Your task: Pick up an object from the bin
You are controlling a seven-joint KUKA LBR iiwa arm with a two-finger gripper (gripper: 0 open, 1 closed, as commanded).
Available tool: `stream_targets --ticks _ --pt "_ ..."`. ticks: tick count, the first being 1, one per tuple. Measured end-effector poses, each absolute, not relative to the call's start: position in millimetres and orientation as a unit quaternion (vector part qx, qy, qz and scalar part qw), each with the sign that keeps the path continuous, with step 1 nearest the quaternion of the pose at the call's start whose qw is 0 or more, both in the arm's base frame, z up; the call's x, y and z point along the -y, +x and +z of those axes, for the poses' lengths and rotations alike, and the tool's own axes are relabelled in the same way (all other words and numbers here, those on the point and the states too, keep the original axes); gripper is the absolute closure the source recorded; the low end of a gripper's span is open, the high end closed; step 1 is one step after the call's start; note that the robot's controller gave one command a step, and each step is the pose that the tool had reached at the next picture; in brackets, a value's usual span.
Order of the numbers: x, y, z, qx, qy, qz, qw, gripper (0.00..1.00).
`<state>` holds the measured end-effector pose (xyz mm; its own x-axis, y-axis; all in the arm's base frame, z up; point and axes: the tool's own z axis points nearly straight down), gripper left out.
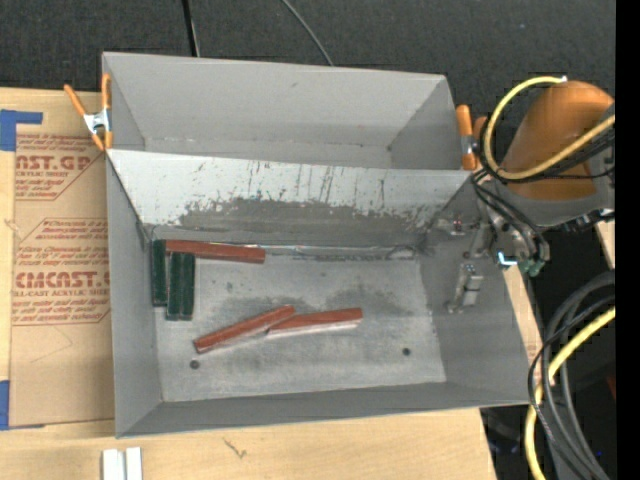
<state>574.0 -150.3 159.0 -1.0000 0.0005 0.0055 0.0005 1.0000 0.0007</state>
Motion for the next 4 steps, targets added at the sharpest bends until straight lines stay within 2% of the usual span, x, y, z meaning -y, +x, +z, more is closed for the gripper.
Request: stream_targets --ticks 1,2,3,4 --pt "149.8 575.9 164.0 1.000 0.000 0.000 -0.001 0.00" --pt "131.1 560.8 113.6 1.000 0.005 0.001 -0.004 0.00" --pt "80.9 559.6 84.3 0.999 0.053 0.000 0.002 0.00" --pt "47.3 574.3 77.3 0.996 0.087 -0.002 -0.001 0.00"
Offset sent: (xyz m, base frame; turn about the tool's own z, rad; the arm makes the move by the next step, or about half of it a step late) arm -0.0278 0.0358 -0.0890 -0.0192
